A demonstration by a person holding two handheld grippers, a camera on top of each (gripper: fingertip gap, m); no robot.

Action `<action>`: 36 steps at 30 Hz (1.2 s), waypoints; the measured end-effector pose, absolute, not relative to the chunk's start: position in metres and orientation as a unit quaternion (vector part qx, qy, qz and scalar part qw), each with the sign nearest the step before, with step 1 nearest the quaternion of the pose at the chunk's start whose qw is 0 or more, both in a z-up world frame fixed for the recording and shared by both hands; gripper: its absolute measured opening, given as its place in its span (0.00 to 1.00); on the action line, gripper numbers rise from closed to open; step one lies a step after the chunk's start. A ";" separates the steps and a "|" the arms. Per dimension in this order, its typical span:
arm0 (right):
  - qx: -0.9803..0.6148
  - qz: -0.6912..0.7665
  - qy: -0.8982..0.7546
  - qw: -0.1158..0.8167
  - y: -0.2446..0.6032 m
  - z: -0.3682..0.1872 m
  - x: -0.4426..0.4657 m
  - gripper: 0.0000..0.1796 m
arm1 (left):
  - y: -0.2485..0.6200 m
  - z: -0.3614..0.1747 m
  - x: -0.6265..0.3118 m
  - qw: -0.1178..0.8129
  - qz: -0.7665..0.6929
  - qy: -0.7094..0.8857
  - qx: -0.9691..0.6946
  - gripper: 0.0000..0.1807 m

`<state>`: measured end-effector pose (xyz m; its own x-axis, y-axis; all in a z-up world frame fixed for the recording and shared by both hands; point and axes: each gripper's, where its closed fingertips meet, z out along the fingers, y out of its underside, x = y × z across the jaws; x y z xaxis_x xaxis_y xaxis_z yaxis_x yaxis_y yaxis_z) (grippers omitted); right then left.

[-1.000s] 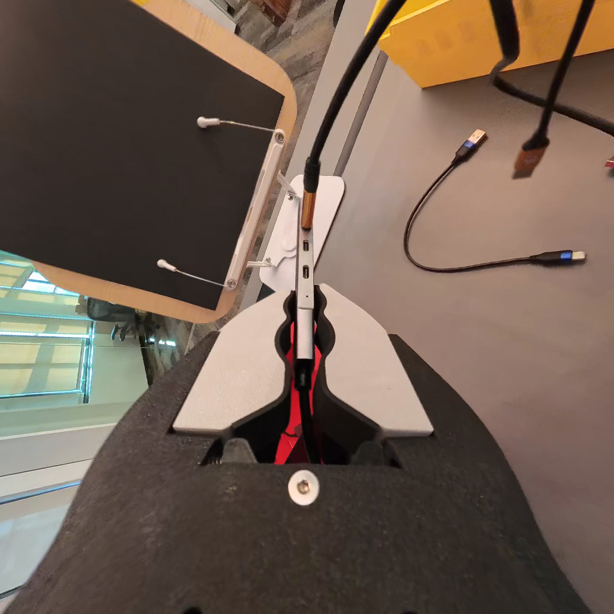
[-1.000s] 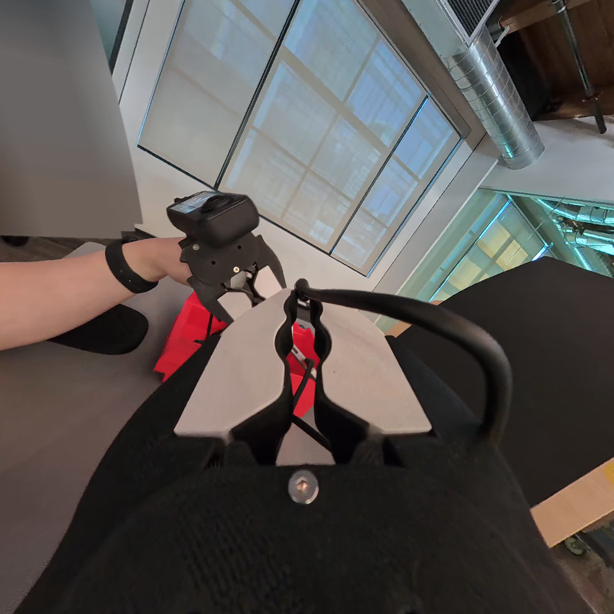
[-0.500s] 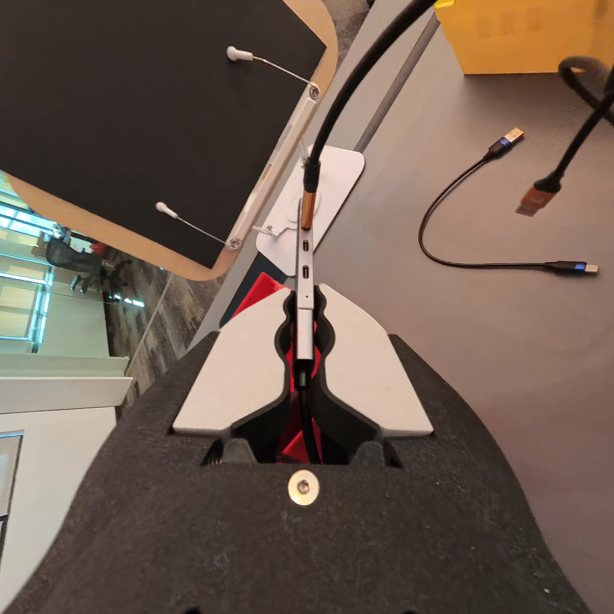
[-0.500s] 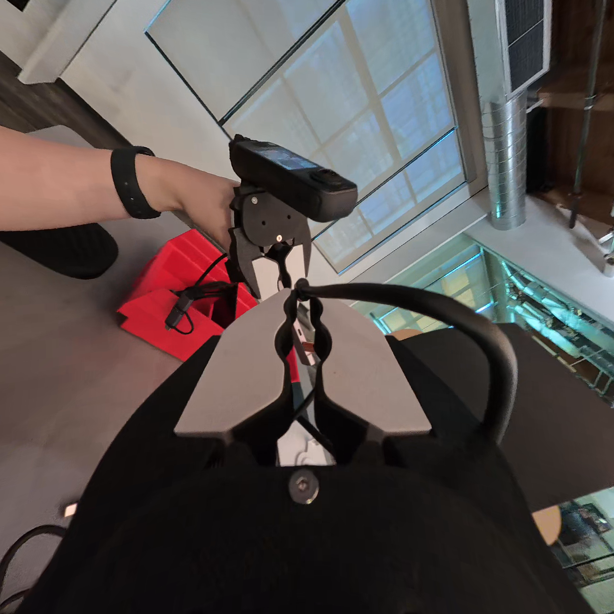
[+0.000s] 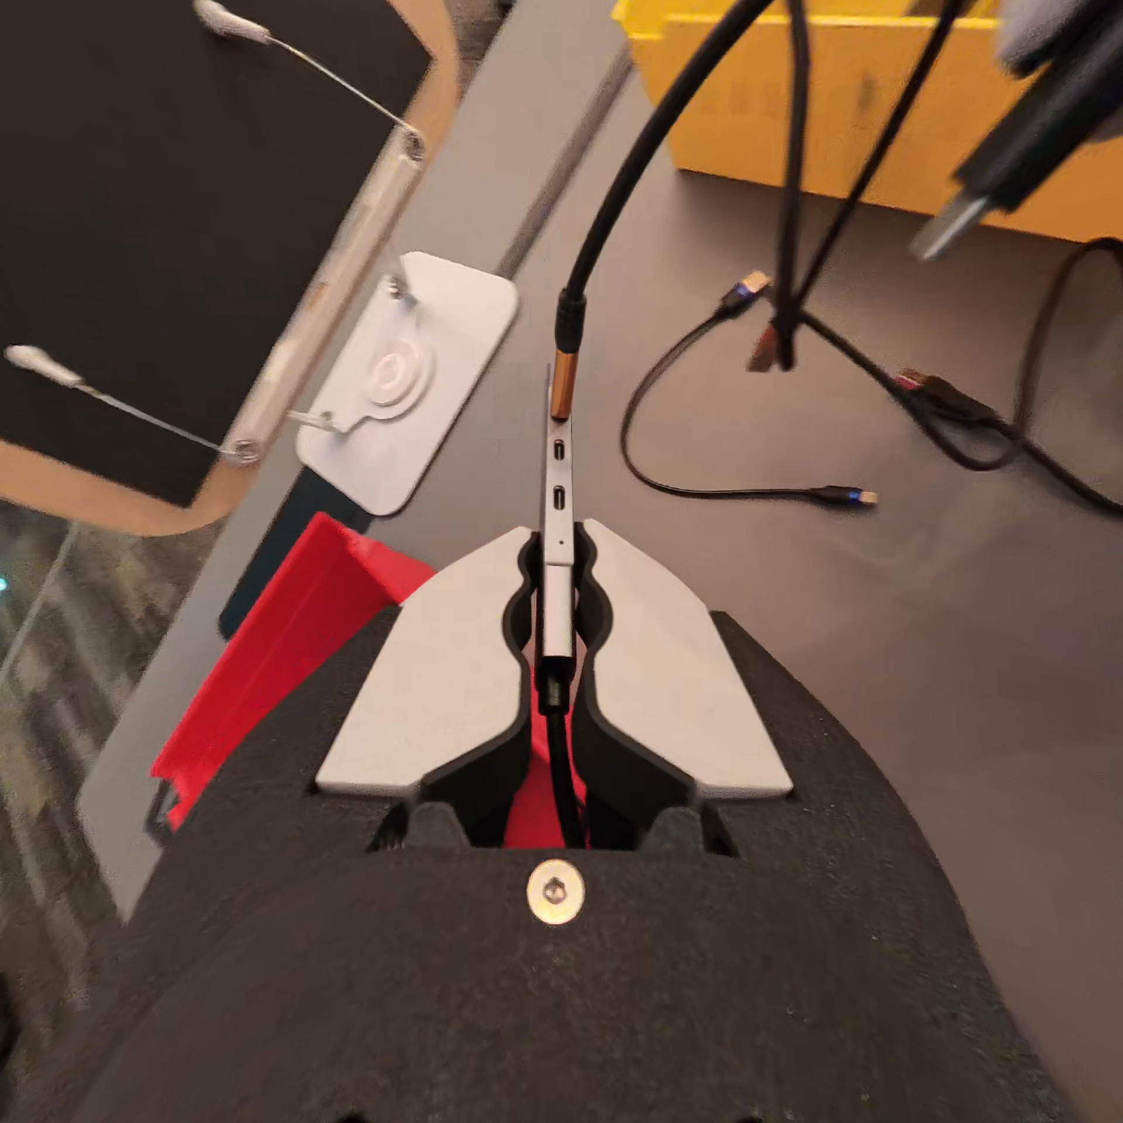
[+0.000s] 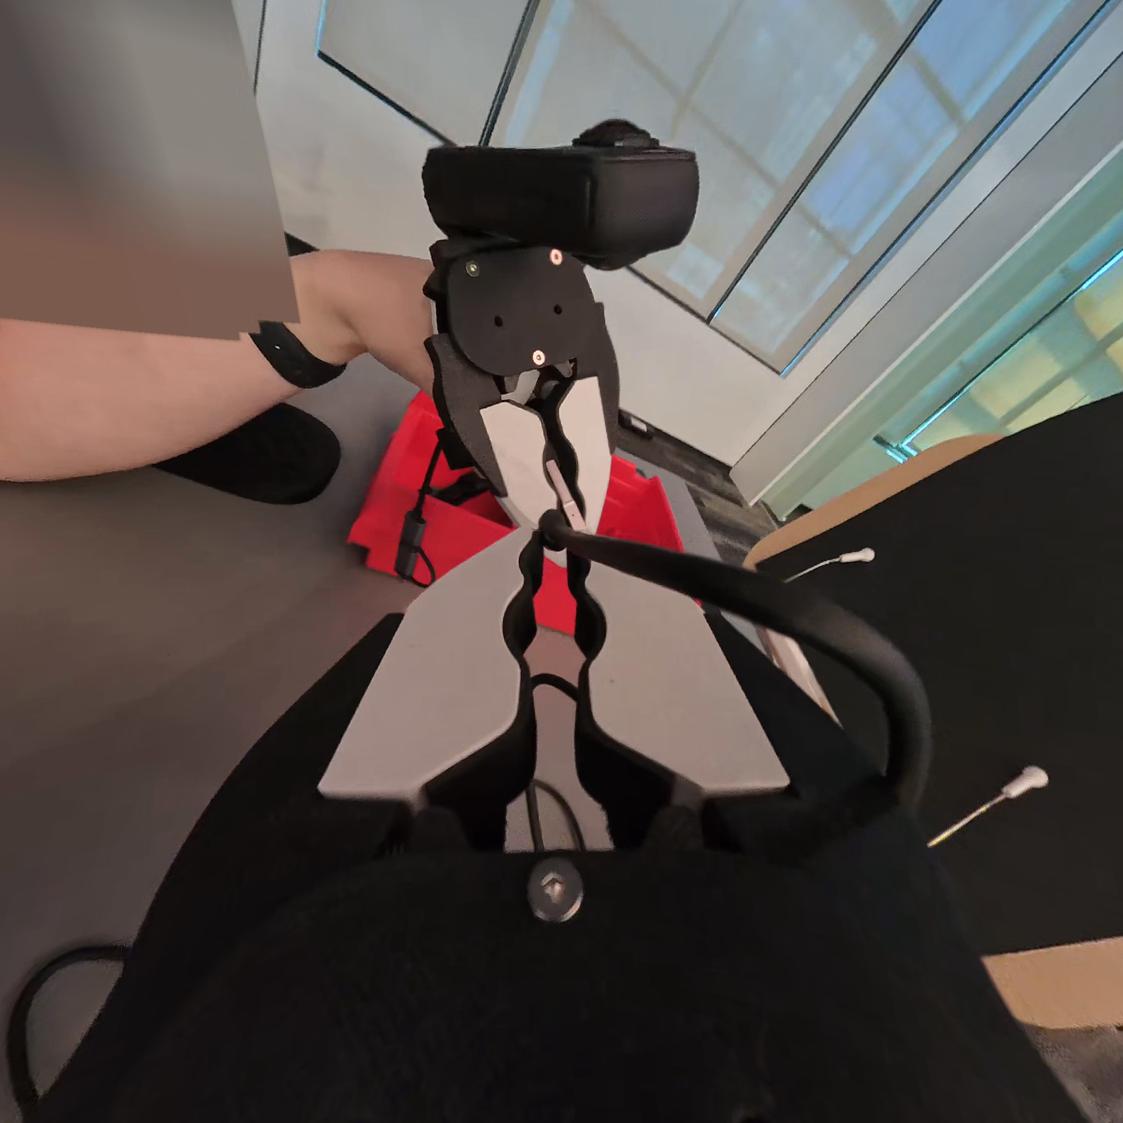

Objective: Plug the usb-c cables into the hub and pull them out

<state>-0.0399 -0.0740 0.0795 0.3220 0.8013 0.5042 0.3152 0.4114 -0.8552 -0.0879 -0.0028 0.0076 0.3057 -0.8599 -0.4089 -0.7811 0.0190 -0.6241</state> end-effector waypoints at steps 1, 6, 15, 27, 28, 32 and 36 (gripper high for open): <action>-0.514 0.187 -0.551 0.631 -0.072 0.077 -0.039 0.04 | -0.002 0.004 -0.086 0.402 -0.045 0.591 -0.698 0.05; -0.529 0.170 -0.563 0.611 -0.069 0.068 -0.037 0.04 | 0.001 -0.012 -0.077 0.388 -0.036 0.608 -0.692 0.05; -0.496 0.037 -0.582 0.643 -0.075 0.087 -0.026 0.04 | -0.016 0.021 -0.055 0.493 -0.015 0.657 -0.570 0.05; -0.439 -0.038 -0.627 0.642 -0.078 0.077 -0.031 0.05 | -0.032 0.033 -0.045 0.538 0.011 0.683 -0.494 0.05; -0.439 -0.037 -0.627 0.642 -0.078 0.077 -0.031 0.05 | -0.032 0.033 -0.045 0.540 0.013 0.683 -0.492 0.05; -0.434 -0.037 -0.631 0.642 -0.079 0.077 -0.031 0.05 | -0.033 0.035 -0.045 0.543 0.020 0.684 -0.487 0.05; -0.428 -0.057 -0.639 0.637 -0.079 0.075 -0.030 0.05 | -0.035 0.033 -0.045 0.543 0.026 0.691 -0.476 0.05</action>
